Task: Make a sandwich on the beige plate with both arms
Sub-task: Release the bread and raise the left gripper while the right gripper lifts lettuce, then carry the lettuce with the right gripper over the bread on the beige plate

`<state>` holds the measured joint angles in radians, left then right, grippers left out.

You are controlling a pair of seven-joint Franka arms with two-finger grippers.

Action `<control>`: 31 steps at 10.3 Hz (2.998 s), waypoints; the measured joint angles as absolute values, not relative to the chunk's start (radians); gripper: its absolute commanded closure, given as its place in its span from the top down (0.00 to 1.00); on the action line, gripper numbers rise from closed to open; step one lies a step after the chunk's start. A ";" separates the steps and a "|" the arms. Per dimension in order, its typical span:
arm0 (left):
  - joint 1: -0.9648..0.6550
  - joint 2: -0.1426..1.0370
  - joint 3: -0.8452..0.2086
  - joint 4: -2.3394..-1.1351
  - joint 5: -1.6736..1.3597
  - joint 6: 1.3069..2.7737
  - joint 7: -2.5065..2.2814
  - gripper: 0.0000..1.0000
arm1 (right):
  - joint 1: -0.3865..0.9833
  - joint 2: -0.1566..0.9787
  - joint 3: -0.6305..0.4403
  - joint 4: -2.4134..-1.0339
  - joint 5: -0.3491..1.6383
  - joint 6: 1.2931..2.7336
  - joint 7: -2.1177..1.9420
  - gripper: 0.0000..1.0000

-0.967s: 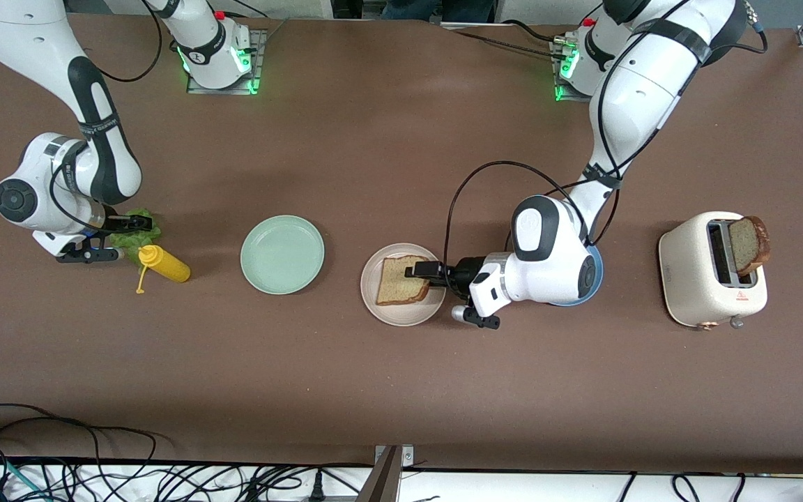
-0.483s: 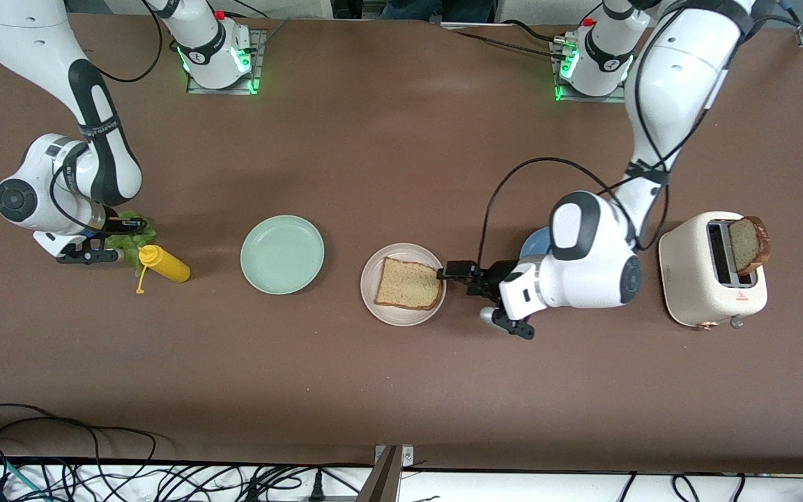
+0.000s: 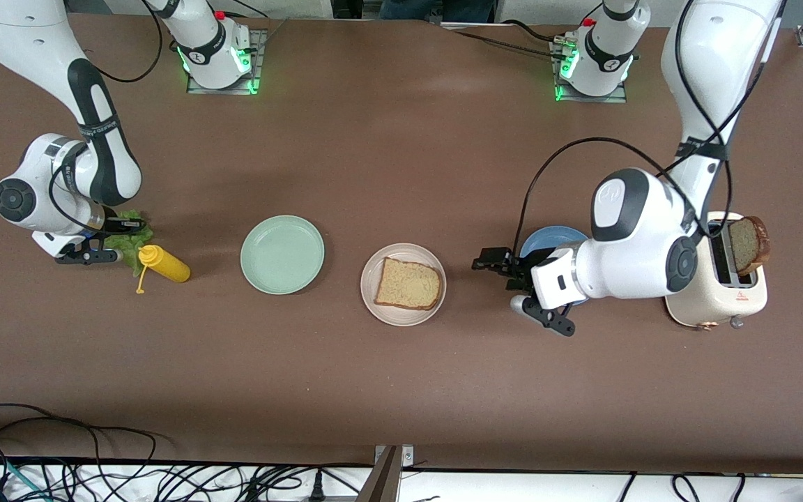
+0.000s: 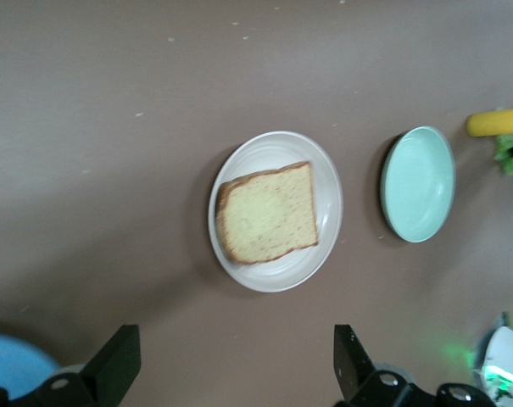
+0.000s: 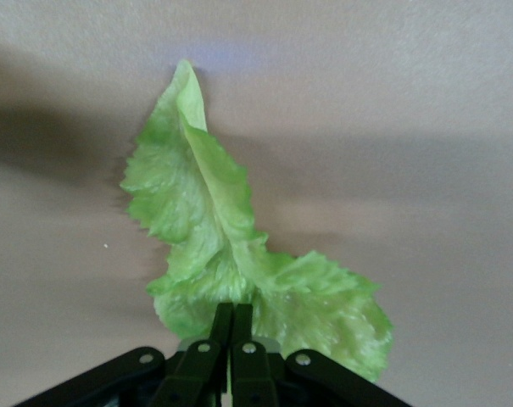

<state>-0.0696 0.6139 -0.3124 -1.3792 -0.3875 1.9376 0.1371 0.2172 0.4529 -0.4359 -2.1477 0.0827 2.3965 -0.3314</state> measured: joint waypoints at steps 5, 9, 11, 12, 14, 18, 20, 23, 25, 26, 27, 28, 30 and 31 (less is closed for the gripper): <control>-0.037 0.489 -0.309 -1.379 -0.089 1.801 0.081 1.00 | 0.217 0.317 -0.472 -1.940 0.083 1.987 -0.332 0.00; 0.035 0.372 -0.304 -1.378 0.022 1.659 0.081 1.00 | 0.219 0.295 -0.494 -1.629 0.085 1.623 -0.332 0.00; 0.072 0.316 -0.303 -1.378 0.027 1.573 0.081 1.00 | 0.234 0.296 -0.484 -1.541 0.117 1.557 -0.260 0.00; 0.090 0.292 -0.302 -1.378 0.027 1.530 0.081 1.00 | 0.257 0.297 -0.469 -1.510 0.159 1.539 -0.176 0.00; 0.098 0.244 -0.303 -1.378 0.027 1.491 0.081 1.00 | 0.335 0.305 -0.424 -1.464 0.222 1.527 0.064 0.00; 0.104 0.218 -0.303 -1.384 0.027 1.470 0.081 1.00 | 0.495 0.405 -0.273 -1.392 0.283 1.657 0.592 0.00; 0.107 0.217 -0.304 -1.385 0.027 1.470 0.079 1.00 | 0.499 0.485 -0.183 -1.387 0.349 1.823 0.786 0.00; 0.108 0.205 -0.302 -1.389 0.027 1.470 0.075 1.00 | 0.499 0.607 -0.024 -1.379 0.382 2.135 1.052 0.00; 0.107 0.157 -0.294 -1.446 0.027 1.499 0.059 1.00 | 0.501 0.665 0.064 -1.360 0.383 2.262 1.180 0.00; 0.107 0.120 -0.286 -1.495 0.025 1.539 0.031 1.00 | 0.505 0.687 0.092 -1.352 0.383 2.301 1.213 0.00; 0.106 0.090 -0.276 -1.533 0.024 1.562 -0.009 1.00 | 0.520 0.708 0.104 -1.348 0.383 2.324 1.235 0.00; 0.105 0.071 -0.263 -1.556 0.024 1.572 -0.032 1.00 | 0.544 0.728 0.106 -1.347 0.383 2.333 1.247 0.00; 0.093 0.046 -0.216 -1.584 0.024 1.577 -0.035 1.00 | 0.582 0.759 0.107 -1.347 0.372 2.338 1.253 0.00; 0.084 0.025 -0.195 -1.608 0.023 1.577 -0.025 1.00 | 0.588 0.770 0.106 -1.347 0.349 2.338 1.253 0.00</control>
<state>0.0844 0.0252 -0.1954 -1.6084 0.0235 1.5769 -0.0246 0.5879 0.7698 0.1064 -1.3472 0.3487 2.3377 1.2533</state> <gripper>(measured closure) 0.000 0.974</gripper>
